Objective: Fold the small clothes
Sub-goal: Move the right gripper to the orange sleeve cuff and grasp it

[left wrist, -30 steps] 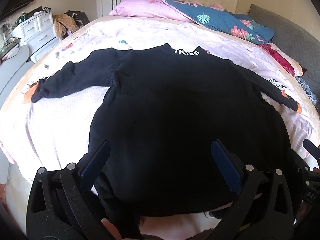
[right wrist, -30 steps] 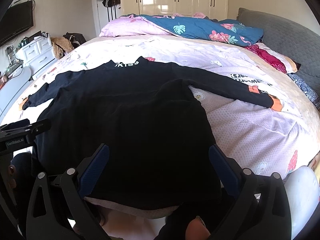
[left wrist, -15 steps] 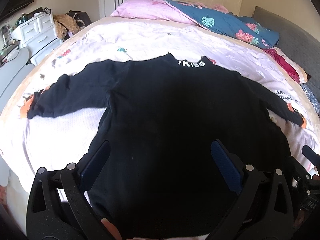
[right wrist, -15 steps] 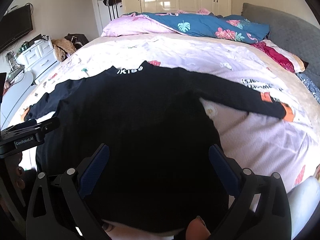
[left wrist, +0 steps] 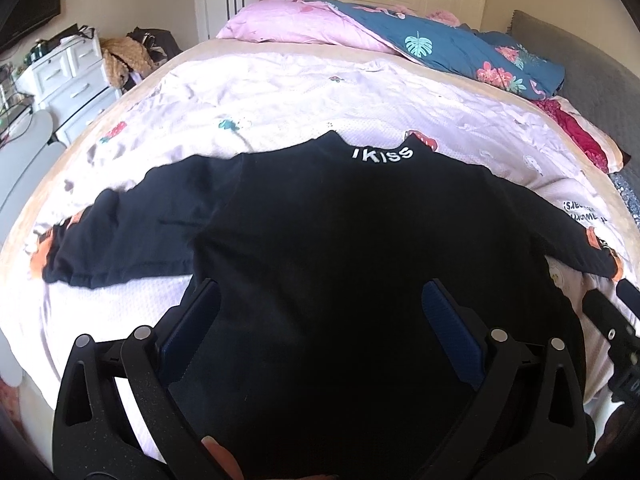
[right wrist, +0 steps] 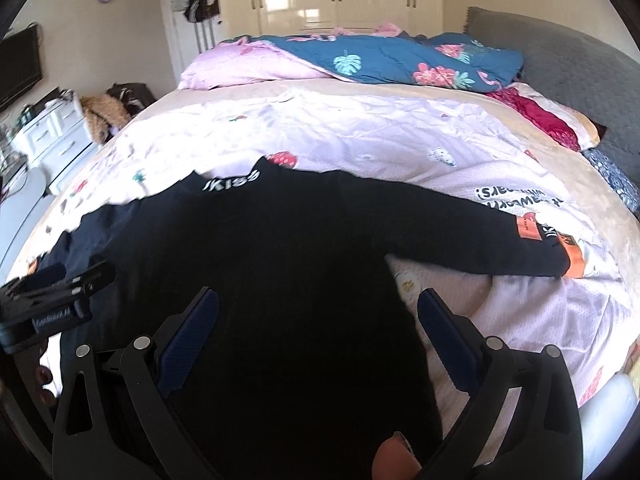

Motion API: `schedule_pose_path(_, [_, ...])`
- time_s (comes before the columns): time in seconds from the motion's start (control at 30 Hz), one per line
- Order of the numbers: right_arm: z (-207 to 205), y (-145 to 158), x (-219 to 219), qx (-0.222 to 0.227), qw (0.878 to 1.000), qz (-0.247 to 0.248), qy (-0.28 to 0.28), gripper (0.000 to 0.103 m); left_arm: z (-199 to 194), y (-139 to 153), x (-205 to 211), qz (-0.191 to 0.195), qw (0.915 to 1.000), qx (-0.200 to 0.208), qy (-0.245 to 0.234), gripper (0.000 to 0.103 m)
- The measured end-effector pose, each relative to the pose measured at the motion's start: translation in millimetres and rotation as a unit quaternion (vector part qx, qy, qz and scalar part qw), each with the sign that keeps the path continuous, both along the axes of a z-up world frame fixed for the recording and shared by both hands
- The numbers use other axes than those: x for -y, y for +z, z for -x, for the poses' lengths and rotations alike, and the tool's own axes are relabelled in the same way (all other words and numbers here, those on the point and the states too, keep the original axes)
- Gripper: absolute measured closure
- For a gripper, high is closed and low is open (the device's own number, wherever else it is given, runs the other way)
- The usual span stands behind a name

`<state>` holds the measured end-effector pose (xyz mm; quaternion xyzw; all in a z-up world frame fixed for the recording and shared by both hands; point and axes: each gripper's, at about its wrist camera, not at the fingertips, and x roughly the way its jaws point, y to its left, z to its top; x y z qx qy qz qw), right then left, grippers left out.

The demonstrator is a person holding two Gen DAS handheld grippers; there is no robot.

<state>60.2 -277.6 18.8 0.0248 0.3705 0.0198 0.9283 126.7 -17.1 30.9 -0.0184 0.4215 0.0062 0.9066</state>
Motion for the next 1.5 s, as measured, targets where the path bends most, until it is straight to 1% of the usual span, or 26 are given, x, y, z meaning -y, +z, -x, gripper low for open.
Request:
schedule_pose_path(0.17, [-24,4,14,0.005,0.999,0.001,-0.044,0.004,-20,-2,7,0.000,1.0000,-0.005,-0.002,0.009])
schedule_pose_path(0.4, [-52,5,40,0.001,0.995,-0.027,-0.097,0.004,-43,-7,17,-0.004,0.9998,-0.017,-0.006,0.009])
schedule_pose_path(0.6, [-73,4,62,-0.003,0.990,-0.042,-0.135,0.004,-63,-10,29,-0.002,0.9997,-0.022,-0.013,0.009])
schedule_pose_path(0.8, [-93,2,85,0.000,0.982,-0.047,-0.183,0.004,-81,-13,43,0.000,0.9996,-0.021,-0.020,0.009])
schedule_pose_path(0.87, [-98,0,94,0.002,0.978,-0.048,-0.205,0.004,-87,-16,48,0.002,0.9994,-0.022,-0.025,0.009])
schedule_pose_path(0.9, [-99,-2,100,0.006,0.973,-0.048,-0.225,0.004,-90,-17,51,0.002,0.9994,-0.022,-0.027,0.009])
schedule_pose_path(1.0, [-101,-9,111,0.004,0.967,-0.049,-0.252,0.004,-99,-24,59,0.000,0.9991,-0.027,-0.034,0.009])
schedule_pose_path(1.07, [-102,-19,120,-0.005,0.963,-0.046,-0.266,0.004,-105,-28,63,0.000,0.9989,-0.031,-0.037,0.009])
schedule_pose_path(1.2, [-103,-34,141,-0.020,0.954,-0.056,-0.293,0.004,-113,-34,72,-0.003,0.9986,-0.033,-0.042,0.009])
schedule_pose_path(1.3, [-101,-46,165,-0.030,0.943,-0.068,-0.323,0.004,-118,-38,78,-0.003,0.9984,-0.035,-0.044,0.009])
schedule_pose_path(1.4, [-97,-55,185,-0.037,0.933,-0.082,-0.348,0.004,-121,-42,83,-0.010,0.9983,-0.035,-0.044,0.009])
schedule_pose_path(1.47, [-93,-63,203,-0.045,0.924,-0.096,-0.368,0.004,-121,-44,87,-0.014,0.9982,-0.035,-0.047,0.009])
schedule_pose_path(1.5, [-92,-65,209,-0.048,0.921,-0.102,-0.372,0.004,-122,-45,89,-0.015,0.9981,-0.036,-0.047,0.009])
